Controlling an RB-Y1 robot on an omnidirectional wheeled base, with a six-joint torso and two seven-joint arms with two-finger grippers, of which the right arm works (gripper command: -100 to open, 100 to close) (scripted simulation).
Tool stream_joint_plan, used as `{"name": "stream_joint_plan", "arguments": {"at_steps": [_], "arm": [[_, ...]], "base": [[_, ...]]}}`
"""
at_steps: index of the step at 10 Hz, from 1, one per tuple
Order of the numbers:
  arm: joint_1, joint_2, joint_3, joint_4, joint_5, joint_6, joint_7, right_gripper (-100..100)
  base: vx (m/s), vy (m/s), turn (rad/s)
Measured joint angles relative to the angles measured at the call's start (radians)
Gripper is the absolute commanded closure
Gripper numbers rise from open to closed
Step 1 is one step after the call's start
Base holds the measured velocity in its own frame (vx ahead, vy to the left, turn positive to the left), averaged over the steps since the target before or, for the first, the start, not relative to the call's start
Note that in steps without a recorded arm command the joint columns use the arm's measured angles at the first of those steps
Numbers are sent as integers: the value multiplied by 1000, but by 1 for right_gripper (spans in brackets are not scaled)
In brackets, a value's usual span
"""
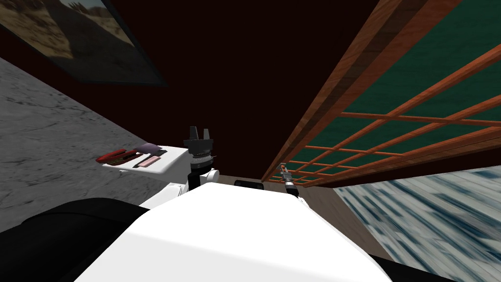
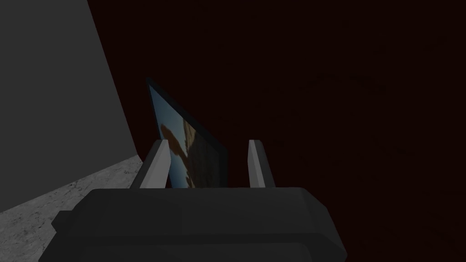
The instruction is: Pull the door open
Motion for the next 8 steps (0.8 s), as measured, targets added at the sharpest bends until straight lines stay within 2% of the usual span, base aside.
{"name": "stream_joint_plan", "arguments": {"at_steps": [4,8], "arm": [[-1,1,2,0,1,-1,0,100],[-7,0,-5,7,5,-3,-64,100]], "base": [[-2,-1,0],[-13,-6,11]]}}
